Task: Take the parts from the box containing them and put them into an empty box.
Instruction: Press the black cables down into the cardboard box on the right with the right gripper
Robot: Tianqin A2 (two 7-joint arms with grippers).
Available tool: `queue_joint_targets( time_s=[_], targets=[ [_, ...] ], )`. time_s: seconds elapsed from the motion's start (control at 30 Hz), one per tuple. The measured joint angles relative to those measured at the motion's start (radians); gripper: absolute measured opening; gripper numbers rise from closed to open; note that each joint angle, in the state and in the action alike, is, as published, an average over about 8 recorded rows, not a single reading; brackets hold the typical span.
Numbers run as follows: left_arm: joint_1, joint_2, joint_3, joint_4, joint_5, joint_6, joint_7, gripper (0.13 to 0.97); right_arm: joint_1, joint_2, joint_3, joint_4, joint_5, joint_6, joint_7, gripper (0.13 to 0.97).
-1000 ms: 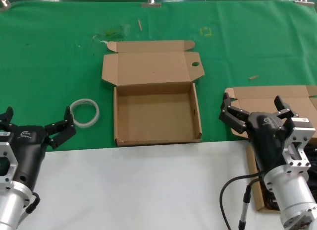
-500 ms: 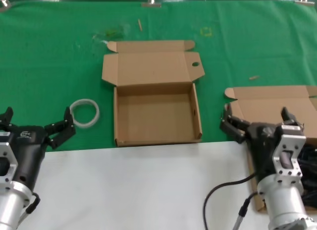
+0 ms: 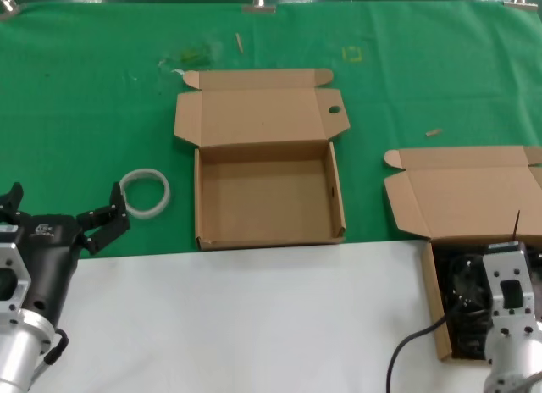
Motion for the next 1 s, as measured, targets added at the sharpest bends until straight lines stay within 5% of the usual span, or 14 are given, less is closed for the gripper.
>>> queue_joint_targets(
  time_s=[0.63, 1.0],
  targets=[
    [0.0, 0.0, 0.0, 0.0, 0.0, 0.0, 0.0, 0.966, 0.168, 0.0, 0.102, -0.035, 0.41, 0.265, -0.854, 0.966],
    [0.0, 0.0, 0.0, 0.0, 0.0, 0.0, 0.0, 0.966, 0.217, 0.0, 0.138, -0.088, 0.477, 0.254, -0.996, 0.966]
  ],
)
